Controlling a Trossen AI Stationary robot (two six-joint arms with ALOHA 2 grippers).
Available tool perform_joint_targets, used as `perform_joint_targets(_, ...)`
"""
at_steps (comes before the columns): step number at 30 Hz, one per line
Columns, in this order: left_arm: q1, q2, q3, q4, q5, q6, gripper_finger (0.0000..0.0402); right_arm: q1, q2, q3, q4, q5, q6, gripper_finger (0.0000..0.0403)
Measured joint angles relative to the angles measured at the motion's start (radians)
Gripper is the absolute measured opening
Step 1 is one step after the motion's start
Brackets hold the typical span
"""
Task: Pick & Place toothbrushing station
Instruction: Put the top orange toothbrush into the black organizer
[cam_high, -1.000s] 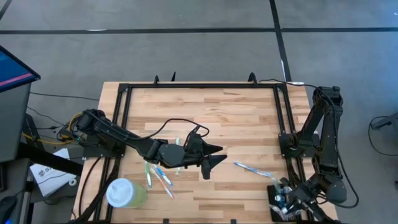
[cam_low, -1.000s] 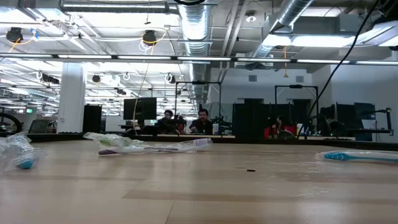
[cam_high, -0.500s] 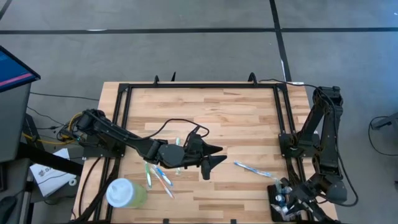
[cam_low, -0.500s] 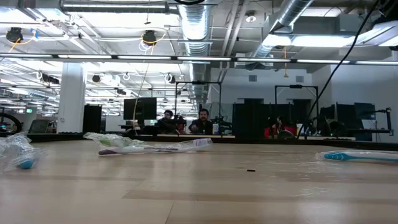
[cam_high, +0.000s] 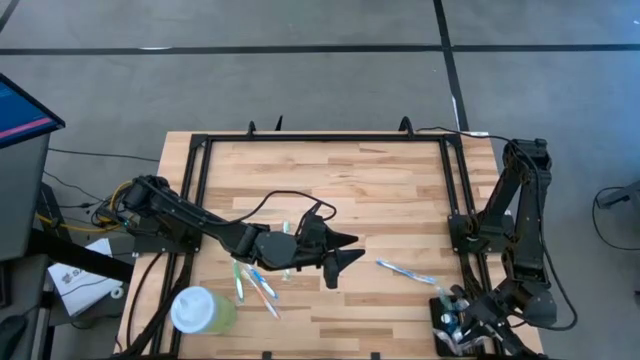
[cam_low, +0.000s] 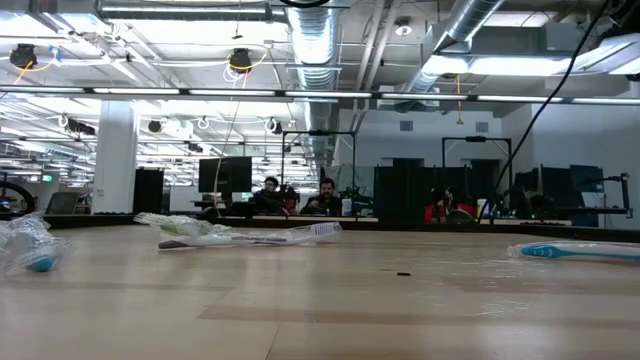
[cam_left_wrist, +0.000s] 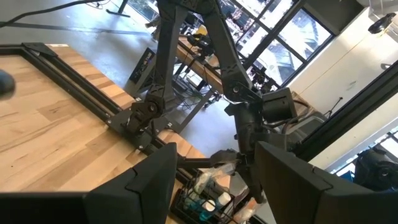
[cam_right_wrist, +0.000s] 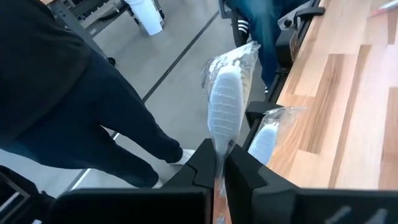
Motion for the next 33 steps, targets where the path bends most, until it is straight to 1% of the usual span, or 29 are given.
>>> perform_joint_targets(6,0.000,0.000,0.000,0.000,0.000,0.000,0.0213,-0.001,0.000,0.000,0.000,0.004,-0.059,0.0014)
perform_joint_targets(11,0.000,0.000,0.000,0.000,0.000,0.000,0.0213,-0.001,0.000,0.000,-0.001,0.006,-0.085,0.0011)
perform_joint_targets(20,0.000,0.000,0.000,-0.001,0.000,0.000,0.0213,-0.001,0.000,0.000,-0.003,0.005,-0.081,0.0042)
perform_joint_targets(29,0.000,0.000,0.000,-0.003,0.000,0.000,0.0213,-0.001,0.000,0.000,-0.003,0.003,-0.076,0.0046)
perform_joint_targets(33,0.000,0.000,0.000,-0.003,0.000,0.000,0.0213,0.000,0.000,0.000,-0.003,0.000,-0.029,0.0046)
